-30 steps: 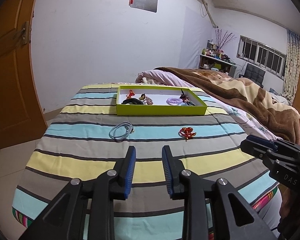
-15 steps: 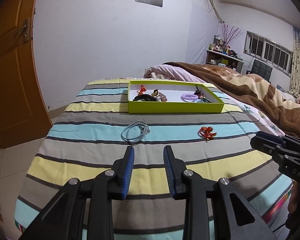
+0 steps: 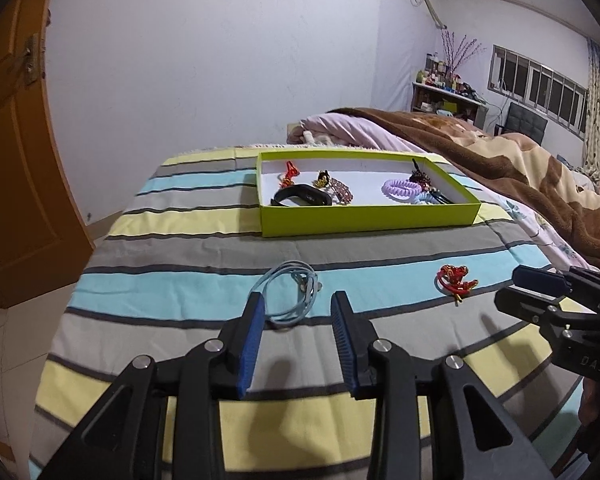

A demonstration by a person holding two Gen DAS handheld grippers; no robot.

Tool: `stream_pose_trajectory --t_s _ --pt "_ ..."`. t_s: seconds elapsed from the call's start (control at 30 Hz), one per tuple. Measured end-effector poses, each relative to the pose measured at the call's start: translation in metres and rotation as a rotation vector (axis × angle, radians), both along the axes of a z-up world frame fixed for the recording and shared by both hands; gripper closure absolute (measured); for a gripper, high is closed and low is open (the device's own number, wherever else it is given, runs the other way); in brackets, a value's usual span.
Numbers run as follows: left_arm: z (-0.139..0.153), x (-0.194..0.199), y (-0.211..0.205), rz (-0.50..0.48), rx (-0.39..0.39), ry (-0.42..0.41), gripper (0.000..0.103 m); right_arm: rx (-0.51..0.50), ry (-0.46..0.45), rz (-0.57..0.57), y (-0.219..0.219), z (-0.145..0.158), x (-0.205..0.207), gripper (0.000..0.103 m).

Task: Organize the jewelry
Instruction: 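Grasp the light blue cord hair tie with the left tool while the right tool grasps the red knot ornament, then carry the blue cord tie and red knot with both tools into the green box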

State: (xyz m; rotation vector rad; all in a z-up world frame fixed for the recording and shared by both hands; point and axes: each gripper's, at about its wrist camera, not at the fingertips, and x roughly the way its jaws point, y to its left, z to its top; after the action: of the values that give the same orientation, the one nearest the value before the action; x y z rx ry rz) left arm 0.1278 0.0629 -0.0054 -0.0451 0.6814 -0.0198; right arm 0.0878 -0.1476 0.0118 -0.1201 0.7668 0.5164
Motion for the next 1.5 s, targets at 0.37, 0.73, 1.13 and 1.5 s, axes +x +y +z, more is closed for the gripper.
stream_pose_trajectory --t_s 0.37,0.73,1.13,1.5 --pt "-0.012 0.039 -0.001 -0.021 -0.005 0.100 0.066 -0.032 0.077 -0.004 0.016 -0.017 0.034 0.058" --pt "-0.024 0.053 -0.005 -0.021 0.020 0.189 0.090 -0.074 0.100 -0.018 0.022 -0.025 0.044 0.085" --pt "-0.012 0.029 -0.010 -0.043 -0.007 0.132 0.100 -0.010 0.081 -0.019 0.009 -0.013 0.029 0.092" --pt "0.021 -0.007 -0.022 -0.069 -0.052 0.038 0.100 0.048 0.012 -0.017 -0.010 0.020 -0.004 0.092"
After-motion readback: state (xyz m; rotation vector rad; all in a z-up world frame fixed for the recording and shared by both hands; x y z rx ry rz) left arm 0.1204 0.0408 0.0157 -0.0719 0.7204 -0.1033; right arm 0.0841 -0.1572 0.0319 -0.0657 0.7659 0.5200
